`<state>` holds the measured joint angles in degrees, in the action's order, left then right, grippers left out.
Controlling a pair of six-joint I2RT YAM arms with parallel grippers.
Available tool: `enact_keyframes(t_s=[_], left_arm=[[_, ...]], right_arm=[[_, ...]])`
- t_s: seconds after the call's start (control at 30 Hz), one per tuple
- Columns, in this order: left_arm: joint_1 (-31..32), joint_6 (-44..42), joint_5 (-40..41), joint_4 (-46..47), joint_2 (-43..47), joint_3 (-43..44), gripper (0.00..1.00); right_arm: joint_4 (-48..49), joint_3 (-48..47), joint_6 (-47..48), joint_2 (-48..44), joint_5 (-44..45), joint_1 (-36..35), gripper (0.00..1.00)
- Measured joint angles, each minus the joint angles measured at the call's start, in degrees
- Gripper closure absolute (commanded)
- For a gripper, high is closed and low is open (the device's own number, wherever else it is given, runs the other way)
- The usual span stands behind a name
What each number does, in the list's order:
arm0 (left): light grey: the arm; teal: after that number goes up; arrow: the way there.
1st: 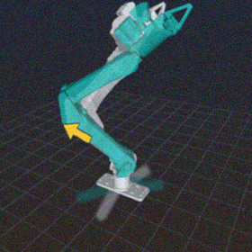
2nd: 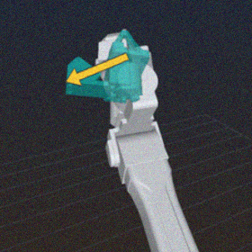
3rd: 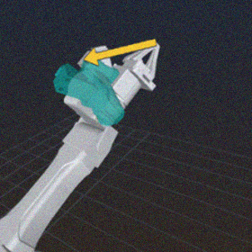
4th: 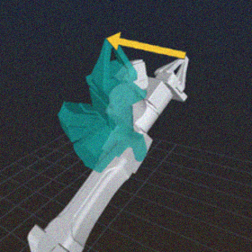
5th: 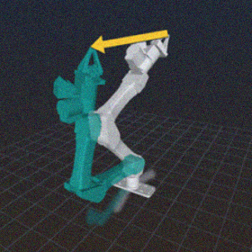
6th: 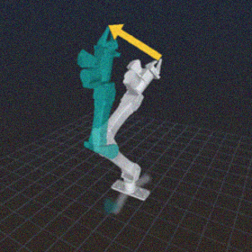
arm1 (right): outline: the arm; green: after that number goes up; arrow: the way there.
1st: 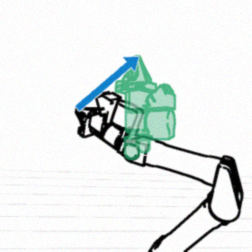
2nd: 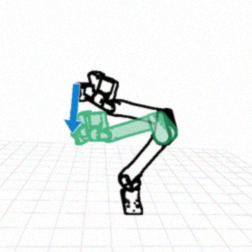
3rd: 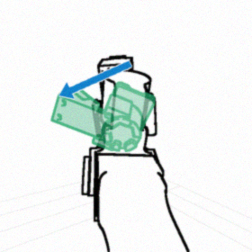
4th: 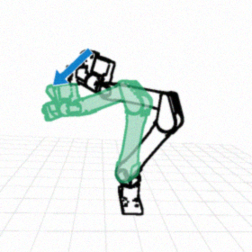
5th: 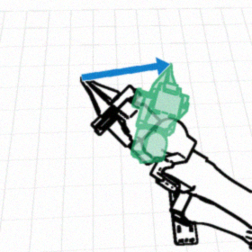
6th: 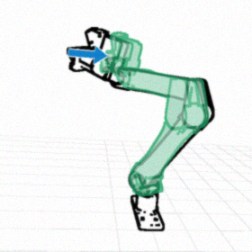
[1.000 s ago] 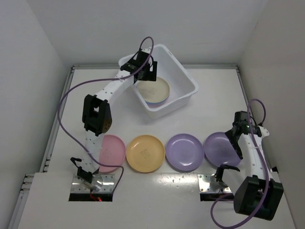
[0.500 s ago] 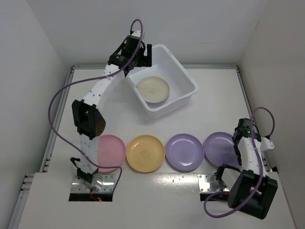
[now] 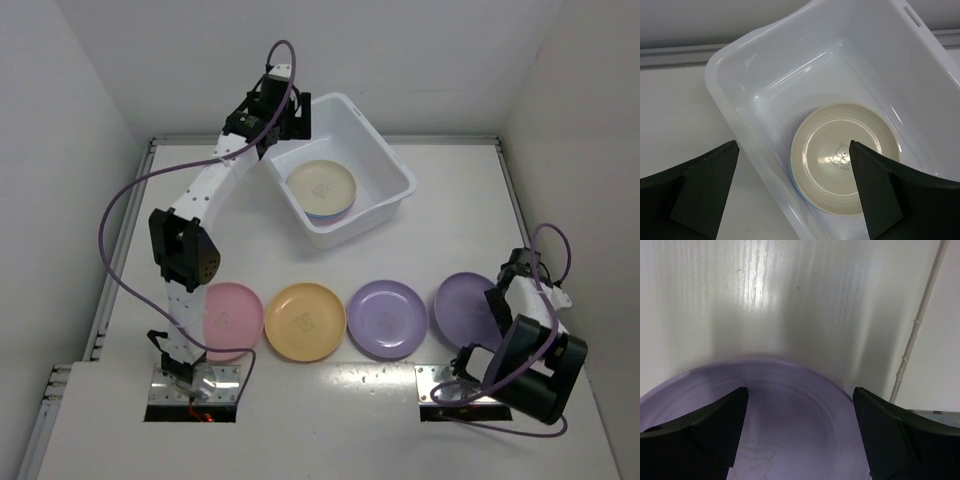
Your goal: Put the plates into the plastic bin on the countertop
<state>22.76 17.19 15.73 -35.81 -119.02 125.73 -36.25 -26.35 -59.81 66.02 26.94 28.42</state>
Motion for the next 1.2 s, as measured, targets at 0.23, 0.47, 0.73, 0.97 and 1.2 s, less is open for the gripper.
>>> enact_keyframes(t_s=[0.23, 0.47, 0.73, 0.97, 1.2], left_arm=[[-1.3, 0.3, 1.8, -0.7, 1.0, -0.1, 0.01], [-1.8, 1.3, 2.8, -0.5, 1.4, -0.1, 0.01], [-3.3, 1.4, 4.6, -0.6, 6.3, -3.3, 0.01], [-9.2, 3.7, 6.1, 0.3, 15.3, -11.4, 0.01], [-16.8, 7.9, 6.6, 1.4, 21.4, -25.9, 0.01]], right_arm=[[4.5, -1.1, 8.3, 3.7, -6.8, 1.9, 0.14], [4.8, -2.4, 14.5, 0.0, -8.0, 2.6, 0.19], [5.8, -5.5, 17.0, 10.1, -10.4, 3.4, 0.19], [5.9, -5.9, 21.1, 11.4, -14.5, 4.0, 0.95], [7.5, -8.4, 23.0, 8.3, -18.6, 3.3, 1.00]])
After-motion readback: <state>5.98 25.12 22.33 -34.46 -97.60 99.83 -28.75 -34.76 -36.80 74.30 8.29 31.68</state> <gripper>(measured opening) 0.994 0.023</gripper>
